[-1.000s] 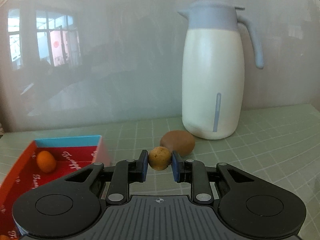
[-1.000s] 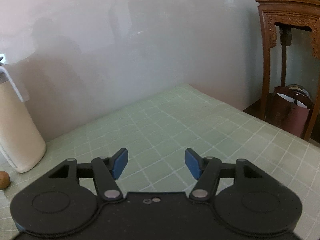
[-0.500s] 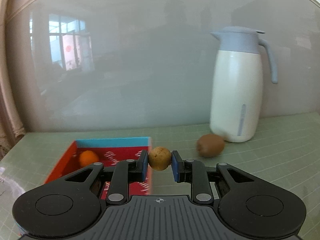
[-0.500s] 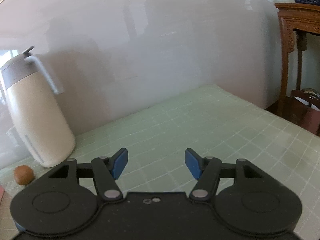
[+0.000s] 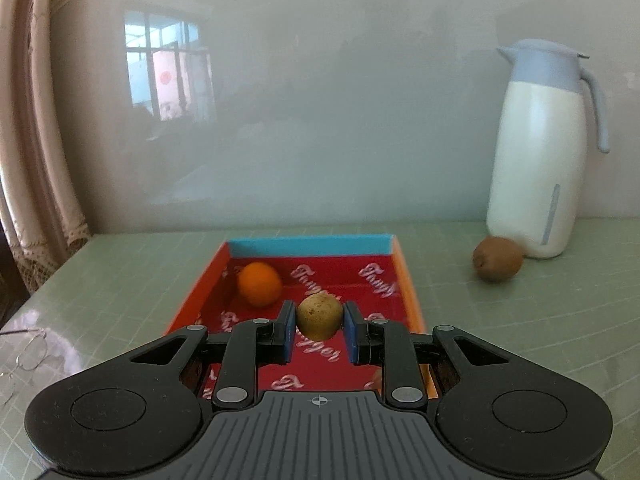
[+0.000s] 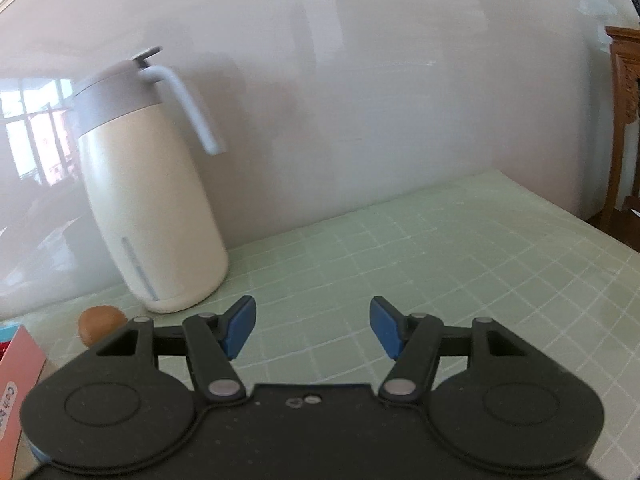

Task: Organize fruits
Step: 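Carry the small brown fruit into the red box and open the left tool, then reach the right tool to the kiwi and grasp it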

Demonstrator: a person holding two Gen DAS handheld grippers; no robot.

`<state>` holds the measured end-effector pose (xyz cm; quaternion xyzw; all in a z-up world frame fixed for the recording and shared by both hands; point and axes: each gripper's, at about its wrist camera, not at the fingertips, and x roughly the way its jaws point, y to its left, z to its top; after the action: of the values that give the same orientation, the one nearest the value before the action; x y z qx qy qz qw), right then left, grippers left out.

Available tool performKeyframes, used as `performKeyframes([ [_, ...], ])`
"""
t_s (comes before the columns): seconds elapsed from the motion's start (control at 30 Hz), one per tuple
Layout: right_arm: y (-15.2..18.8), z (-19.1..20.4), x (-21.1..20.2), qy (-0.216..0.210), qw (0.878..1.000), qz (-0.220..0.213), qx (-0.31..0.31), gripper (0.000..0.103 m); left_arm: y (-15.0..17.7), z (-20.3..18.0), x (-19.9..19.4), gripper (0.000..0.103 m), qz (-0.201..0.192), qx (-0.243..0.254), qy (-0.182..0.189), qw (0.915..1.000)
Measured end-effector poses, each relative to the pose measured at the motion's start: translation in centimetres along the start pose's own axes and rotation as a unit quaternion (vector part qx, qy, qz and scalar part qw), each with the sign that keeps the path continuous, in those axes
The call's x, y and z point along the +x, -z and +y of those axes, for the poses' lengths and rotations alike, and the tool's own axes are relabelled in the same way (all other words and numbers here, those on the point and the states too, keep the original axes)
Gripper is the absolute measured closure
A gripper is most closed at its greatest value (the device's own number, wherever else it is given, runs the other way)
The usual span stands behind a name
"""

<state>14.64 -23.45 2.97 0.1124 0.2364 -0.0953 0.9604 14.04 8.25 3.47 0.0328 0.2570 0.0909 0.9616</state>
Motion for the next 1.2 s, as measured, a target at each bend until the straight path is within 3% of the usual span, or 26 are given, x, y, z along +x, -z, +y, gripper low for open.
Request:
performKeyframes([
  [0.13,0.1,0.6,-0.2,-0.004,1.0,-0.001,-0.003,0.038,1.0,0.5,1.0,0.078,0.017,0.006,-0.015,0.9997],
  [0.2,0.1,0.8,-0.1,-0.006,1.0,-0.002,-0.002,0.031,1.3,0.9,1.2,0.068,0.024,0.004,-0.01,0.9997],
  [0.27,0.1,1.1,-0.1,-0.009,1.0,-0.004,-0.004,0.028,1.4,1.1,0.9,0.028,0.015,-0.003,-0.019,0.9997],
  [0.33,0.2,1.4,-0.2,-0.012,1.0,-0.005,-0.007,0.025,1.3,1.2,0.3,0.019,-0.005,-0.001,-0.032,0.9995],
  [0.73,0.9,5.1,0.7,-0.043,0.998,0.003,-0.04,0.025,1.5,3.4,-0.2,0.015,-0.022,-0.01,-0.054,0.9983],
  [1.2,2.2,12.3,3.0,-0.087,0.992,0.027,-0.089,0.025,2.9,10.2,-0.9,0.014,-0.026,-0.045,-0.102,0.9934],
])
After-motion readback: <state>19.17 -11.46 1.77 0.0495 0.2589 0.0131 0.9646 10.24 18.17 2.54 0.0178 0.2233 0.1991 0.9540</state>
